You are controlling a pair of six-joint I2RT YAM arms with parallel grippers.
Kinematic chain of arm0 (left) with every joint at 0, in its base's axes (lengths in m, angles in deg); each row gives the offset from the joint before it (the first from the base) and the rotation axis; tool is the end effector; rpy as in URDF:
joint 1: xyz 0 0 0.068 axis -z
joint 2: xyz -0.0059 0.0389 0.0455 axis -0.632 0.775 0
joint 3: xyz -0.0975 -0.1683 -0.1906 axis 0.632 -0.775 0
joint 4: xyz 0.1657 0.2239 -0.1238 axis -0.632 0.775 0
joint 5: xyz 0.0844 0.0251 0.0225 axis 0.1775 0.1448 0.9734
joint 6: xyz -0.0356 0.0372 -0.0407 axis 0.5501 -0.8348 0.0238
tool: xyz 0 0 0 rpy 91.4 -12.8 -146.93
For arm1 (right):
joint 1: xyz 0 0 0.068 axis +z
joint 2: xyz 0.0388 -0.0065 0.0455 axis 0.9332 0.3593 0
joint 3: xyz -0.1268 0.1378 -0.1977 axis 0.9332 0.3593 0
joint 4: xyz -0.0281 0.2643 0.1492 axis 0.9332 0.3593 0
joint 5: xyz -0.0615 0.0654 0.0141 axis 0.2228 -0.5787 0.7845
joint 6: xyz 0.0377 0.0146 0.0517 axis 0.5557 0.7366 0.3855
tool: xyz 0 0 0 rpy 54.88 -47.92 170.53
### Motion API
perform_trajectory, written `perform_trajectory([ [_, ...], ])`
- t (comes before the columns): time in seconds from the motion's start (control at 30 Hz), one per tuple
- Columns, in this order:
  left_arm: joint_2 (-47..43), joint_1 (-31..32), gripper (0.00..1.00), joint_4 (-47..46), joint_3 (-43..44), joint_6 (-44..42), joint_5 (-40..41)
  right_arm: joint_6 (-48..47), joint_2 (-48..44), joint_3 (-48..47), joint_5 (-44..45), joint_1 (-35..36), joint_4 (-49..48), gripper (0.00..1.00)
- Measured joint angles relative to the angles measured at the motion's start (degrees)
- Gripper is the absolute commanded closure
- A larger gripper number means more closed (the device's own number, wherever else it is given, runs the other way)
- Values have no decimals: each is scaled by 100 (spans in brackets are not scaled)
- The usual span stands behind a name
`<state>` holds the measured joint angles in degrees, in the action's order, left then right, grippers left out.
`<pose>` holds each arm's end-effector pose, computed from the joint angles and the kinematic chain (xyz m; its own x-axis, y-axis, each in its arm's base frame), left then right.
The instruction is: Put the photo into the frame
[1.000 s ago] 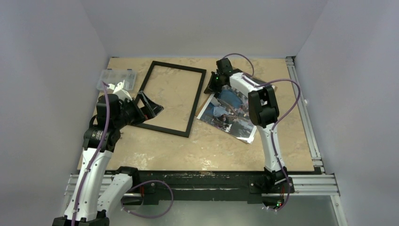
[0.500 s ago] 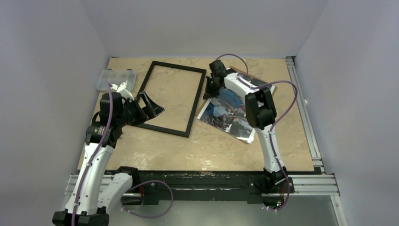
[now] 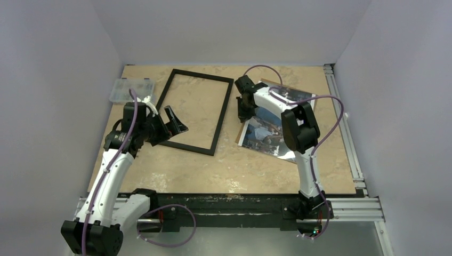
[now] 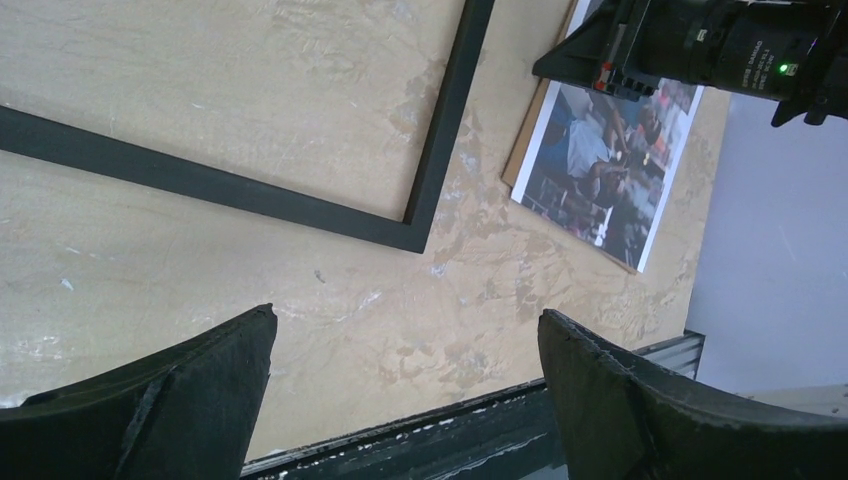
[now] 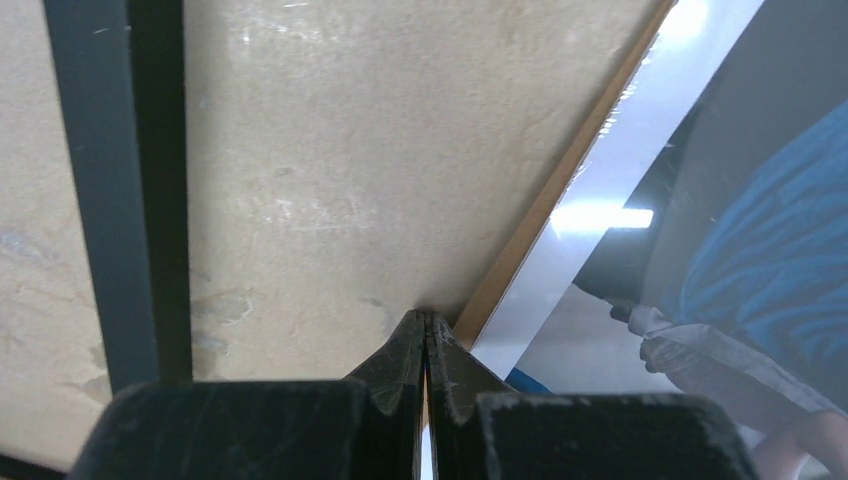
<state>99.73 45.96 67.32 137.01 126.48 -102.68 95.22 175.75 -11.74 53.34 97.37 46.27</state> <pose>0.2384 -0.0449 0.3058 -0.7503 -0.4833 -0.4511 -0.1340 0.7794 -0.6121 0.4517 0.2426 0.1339 -0.9411 0.0067 -0.3382 -0.0432 0.9892 0.1400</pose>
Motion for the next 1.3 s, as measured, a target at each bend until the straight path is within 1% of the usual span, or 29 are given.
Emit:
perform_trajectory([
  [0.17, 96, 234, 0, -48, -63, 2, 37, -26, -22, 24, 223, -81, 90, 100],
  [0.27, 313, 487, 0, -87, -63, 2, 138, -26, -42, 44, 278, -197, 116, 100],
  [0.43, 737, 883, 0, -188, -63, 7, 260, -61, -208, 317, 334, -564, 85, 100],
  [0.57, 981, 1062, 0, -293, -63, 17, 291, -116, -413, 634, 376, -901, 68, 100],
  [0.9, 1040, 1178, 0, -439, -63, 107, 391, -155, -984, 1502, 568, -1464, -35, 100],
  [1.07, 1054, 1182, 0, -433, -63, 109, 457, -164, -1117, 1659, 616, -1580, 48, 100],
  [1.2, 1003, 1182, 0, -424, -63, 107, 586, -240, -1287, 1742, 459, -1609, 98, 94],
  [1.3, 809, 1191, 0, -413, -63, 109, 745, -348, -1698, 1812, 254, -1606, 127, 92],
])
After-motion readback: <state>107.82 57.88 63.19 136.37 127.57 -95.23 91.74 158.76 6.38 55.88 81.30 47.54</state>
